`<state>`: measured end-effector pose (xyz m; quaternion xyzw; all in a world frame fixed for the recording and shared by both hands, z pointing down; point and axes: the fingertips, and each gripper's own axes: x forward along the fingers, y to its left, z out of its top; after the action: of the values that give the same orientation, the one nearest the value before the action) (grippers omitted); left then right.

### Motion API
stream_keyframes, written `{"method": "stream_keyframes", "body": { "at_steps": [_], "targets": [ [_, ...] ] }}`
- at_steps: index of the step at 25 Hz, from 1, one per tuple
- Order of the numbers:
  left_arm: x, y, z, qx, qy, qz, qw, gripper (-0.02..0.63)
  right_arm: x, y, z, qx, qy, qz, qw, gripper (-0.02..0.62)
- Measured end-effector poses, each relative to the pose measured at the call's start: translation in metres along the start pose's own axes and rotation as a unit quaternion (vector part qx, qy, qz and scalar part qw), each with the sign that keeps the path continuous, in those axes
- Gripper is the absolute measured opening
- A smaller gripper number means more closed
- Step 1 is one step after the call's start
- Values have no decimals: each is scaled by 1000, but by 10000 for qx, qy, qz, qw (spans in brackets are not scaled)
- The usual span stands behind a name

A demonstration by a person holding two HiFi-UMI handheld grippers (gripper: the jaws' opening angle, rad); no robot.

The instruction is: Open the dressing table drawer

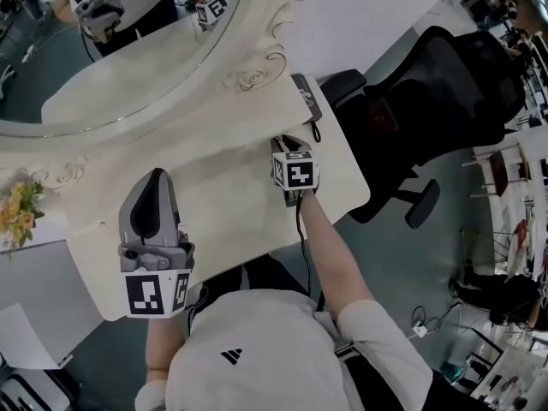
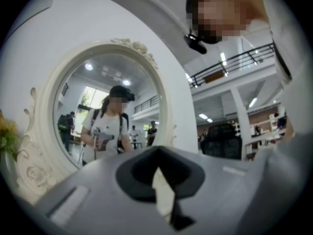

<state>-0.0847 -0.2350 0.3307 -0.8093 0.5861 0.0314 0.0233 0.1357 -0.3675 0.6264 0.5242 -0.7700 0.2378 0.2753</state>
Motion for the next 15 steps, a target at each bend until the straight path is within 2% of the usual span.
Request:
{"method": "stream_keyframes", "body": {
  "at_steps": [15],
  "targets": [
    [-2,-2,5,24,-52,-145,9999,6,-9,1,-9,35,123,-79,9999,87]
  ]
}}
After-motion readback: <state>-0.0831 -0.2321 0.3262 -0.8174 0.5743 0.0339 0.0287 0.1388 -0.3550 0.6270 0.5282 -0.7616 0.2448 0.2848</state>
